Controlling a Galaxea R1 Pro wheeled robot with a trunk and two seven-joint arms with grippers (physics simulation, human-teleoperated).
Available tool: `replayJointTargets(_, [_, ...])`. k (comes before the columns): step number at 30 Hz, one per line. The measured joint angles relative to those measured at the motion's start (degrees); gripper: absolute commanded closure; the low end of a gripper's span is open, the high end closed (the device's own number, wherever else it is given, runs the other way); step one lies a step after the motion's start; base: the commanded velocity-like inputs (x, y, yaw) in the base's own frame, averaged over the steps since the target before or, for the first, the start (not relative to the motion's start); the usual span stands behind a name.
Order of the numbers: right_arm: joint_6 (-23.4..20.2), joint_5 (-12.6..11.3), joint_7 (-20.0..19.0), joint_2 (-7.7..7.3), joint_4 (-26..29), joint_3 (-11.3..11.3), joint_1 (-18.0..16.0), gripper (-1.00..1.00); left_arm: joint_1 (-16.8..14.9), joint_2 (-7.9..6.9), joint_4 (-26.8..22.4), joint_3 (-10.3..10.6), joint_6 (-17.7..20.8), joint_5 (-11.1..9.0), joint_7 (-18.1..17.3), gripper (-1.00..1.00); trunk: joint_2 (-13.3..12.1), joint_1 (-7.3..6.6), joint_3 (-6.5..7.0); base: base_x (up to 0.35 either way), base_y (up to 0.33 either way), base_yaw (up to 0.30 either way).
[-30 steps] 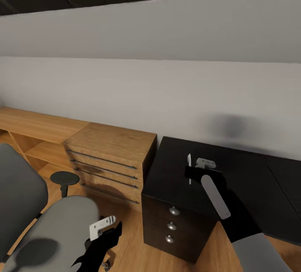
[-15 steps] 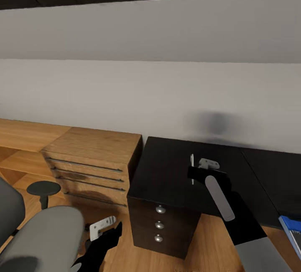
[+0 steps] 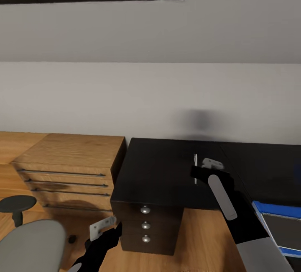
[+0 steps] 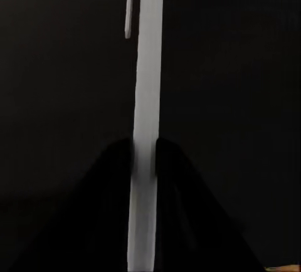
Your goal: In the bedroom, organize the workspace by keeping the computer under the desk, ensuring the monitor is on the desk, placing the keyboard on the desk next to the monitor, placing the mouse on the desk next to the keyboard, moving the folder from the swivel chair onto the desk next to the mouse, stacking the notebook on top of the folder with the pen on top of the notebook, and positioning the swivel chair next to the desk.
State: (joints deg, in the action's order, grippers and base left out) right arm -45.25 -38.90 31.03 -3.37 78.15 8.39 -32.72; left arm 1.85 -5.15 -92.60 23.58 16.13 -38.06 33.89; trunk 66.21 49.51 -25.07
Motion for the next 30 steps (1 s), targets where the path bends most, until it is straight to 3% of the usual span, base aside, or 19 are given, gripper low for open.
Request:
replayJointTargets(3, [0.07,0.01,2.08,0.04,0.0,-0.02,0.0,1.0,0.0,0.0,0.0,0.0,0.0,-0.01,0.0,-1.0,0.0,0.0,0.07,0.0,0.0,-0.278])
replayJointTargets(8, [0.55,-0.06,11.16,0.32,-0.1,0.05,0.0,1.0,0.0,0.0,0.0,-0.02,0.0,0.04,0.0,-1.0,0.0,0.0,0.2,0.0,0.0,-0.278])
replayJointTargets(11, [0.64,0.08,13.53,0.39,-0.2,0.05,0.01,1.0,0.0,-0.06,0.0,-0.07,0.0,0.06,-0.02,-1.0,0.0,0.0,0.28,0.0,0.0,-0.278])
replayJointTargets(24, [0.45,0.24,14.69,0.27,-1.1,0.08,0.01,1.0,0.0,-0.15,0.0,-0.59,0.0,-0.01,-0.03,-1.0,0.0,0.0,0.6,0.0,0.0,-0.278])
replayJointTargets(30, [0.21,0.41,14.64,-0.52,-2.7,0.1,0.01,1.0,0.0,-0.1,0.0,-2.52,0.0,-0.01,-0.01,-1.0,0.0,0.0,0.75,0.0,0.0,-0.278])
